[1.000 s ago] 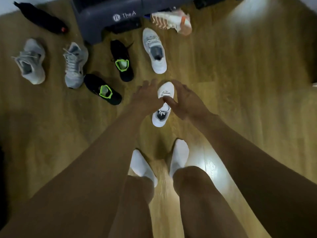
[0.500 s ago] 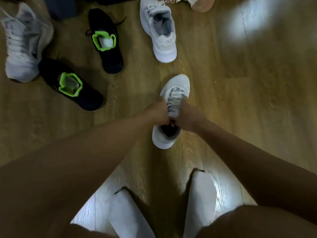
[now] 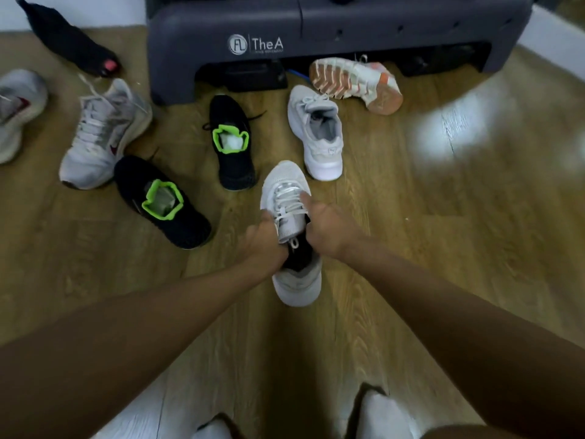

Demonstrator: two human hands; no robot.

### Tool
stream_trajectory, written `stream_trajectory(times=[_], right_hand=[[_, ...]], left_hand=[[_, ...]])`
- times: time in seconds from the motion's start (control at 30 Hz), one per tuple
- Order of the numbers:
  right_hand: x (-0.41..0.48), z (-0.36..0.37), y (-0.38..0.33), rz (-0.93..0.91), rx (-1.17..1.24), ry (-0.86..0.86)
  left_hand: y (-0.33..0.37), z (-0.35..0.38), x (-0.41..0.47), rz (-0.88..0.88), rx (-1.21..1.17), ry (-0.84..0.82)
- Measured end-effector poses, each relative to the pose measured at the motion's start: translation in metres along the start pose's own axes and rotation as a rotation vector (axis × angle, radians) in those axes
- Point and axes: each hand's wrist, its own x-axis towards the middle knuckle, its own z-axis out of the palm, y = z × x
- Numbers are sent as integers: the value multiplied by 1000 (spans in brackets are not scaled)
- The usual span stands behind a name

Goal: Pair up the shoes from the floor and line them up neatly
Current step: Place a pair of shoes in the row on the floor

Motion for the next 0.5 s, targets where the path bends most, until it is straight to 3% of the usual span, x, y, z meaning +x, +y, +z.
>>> stream_trajectory(times=[0.3, 0.5], right_hand=[[60, 0, 8, 13, -26, -12], [95, -6, 22, -49, 56, 12]], left_hand=[[13, -23, 50, -80, 79, -155], [8, -7, 79, -150, -79, -55]])
